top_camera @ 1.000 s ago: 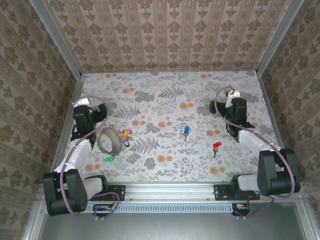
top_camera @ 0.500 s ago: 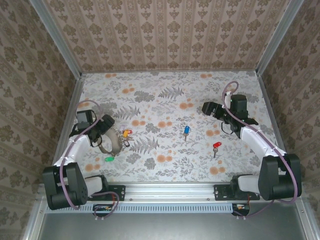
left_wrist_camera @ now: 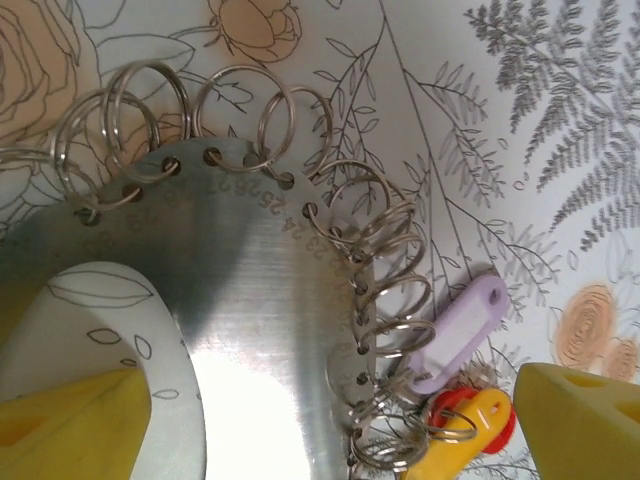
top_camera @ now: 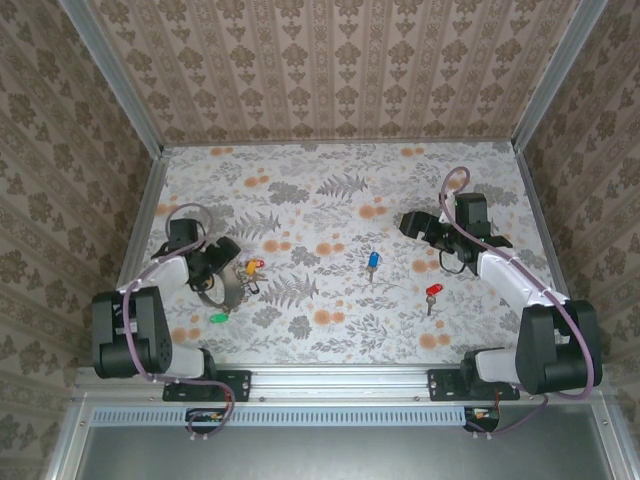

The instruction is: Put the keys on the keyring

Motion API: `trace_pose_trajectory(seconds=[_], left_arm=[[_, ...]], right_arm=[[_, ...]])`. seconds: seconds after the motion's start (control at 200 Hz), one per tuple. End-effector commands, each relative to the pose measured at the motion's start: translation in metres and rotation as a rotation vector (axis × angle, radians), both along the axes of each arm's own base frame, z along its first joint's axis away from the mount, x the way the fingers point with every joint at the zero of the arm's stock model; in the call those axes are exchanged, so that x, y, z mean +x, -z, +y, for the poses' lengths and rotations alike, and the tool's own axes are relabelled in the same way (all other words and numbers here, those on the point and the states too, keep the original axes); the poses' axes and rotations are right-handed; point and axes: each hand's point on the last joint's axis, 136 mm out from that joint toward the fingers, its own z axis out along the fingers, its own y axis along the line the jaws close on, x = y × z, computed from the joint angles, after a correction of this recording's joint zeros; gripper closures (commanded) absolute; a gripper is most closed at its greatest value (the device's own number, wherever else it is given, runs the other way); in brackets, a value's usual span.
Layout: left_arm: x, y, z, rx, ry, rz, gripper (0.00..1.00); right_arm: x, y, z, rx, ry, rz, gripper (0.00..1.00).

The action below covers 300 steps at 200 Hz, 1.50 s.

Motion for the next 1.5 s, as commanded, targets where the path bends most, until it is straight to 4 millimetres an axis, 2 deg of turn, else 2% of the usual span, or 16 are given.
trace_pose_trajectory(seconds=[0.0, 0.305, 0.44, 0.72, 0.82, 0.84, 1.01, 1.11, 1.155, 1.225, 1.23, 1.255, 1.355, 1.445, 1.495], left_arm=[[0.011, -0.003, -0.016, -0.022, 0.059, -0.011, 0.05], [0.024, -0.005, -0.055, 0.022, 0.242, -0.015, 0.08], [0.028, -0.006, -0.085, 0.024, 0.359, -0.024, 0.09], [0.033, 0.001, -0.172, 0.007, 0.622, -0.019, 0.13], [0.032, 0.005, -0.203, -0.029, 0.702, -0.020, 0.18], [0.026, 0.005, -0.217, -0.029, 0.744, -0.018, 0.18], [0.010, 0.000, -0.278, -0.074, 0.952, -0.046, 0.22], [0.002, -0.012, -0.302, -0.097, 1.039, -0.079, 0.25], [0.004, -0.019, -0.302, -0.079, 1.038, -0.100, 0.24], [0.012, -0.031, -0.289, -0.028, 0.991, -0.133, 0.24], [0.013, -0.031, -0.288, -0.025, 0.986, -0.134, 0.23], [0.017, -0.036, -0.282, -0.013, 0.962, -0.148, 0.23], [0.029, -0.052, -0.245, 0.037, 0.838, -0.179, 0.23], [0.031, -0.053, -0.209, 0.058, 0.736, -0.170, 0.26], [0.029, -0.052, -0.199, 0.032, 0.714, -0.171, 0.27]], right_arm=[[0.000, -0.003, 0.006, 0.023, -0.012, 0.020, 0.08], [-0.004, 0.006, 0.010, 0.025, -0.025, 0.054, 0.08], [-0.007, 0.011, 0.013, 0.028, -0.031, 0.070, 0.08], [-0.014, 0.015, 0.022, 0.051, -0.068, 0.103, 0.10], [-0.018, 0.017, 0.024, 0.057, -0.082, 0.113, 0.11], [-0.019, 0.018, 0.025, 0.057, -0.086, 0.116, 0.12], [-0.026, 0.020, 0.032, 0.074, -0.117, 0.130, 0.15], [-0.027, 0.020, 0.039, 0.088, -0.143, 0.133, 0.18], [-0.027, 0.021, 0.044, 0.096, -0.157, 0.138, 0.19], [-0.027, 0.017, 0.055, 0.110, -0.195, 0.133, 0.23], [-0.027, 0.023, 0.057, 0.111, -0.201, 0.155, 0.23], [-0.027, 0.025, 0.062, 0.113, -0.214, 0.164, 0.25], [-0.025, 0.027, 0.087, 0.110, -0.272, 0.179, 0.29], [-0.024, 0.029, 0.114, 0.099, -0.315, 0.184, 0.34], [-0.024, 0.032, 0.129, 0.093, -0.330, 0.195, 0.36]])
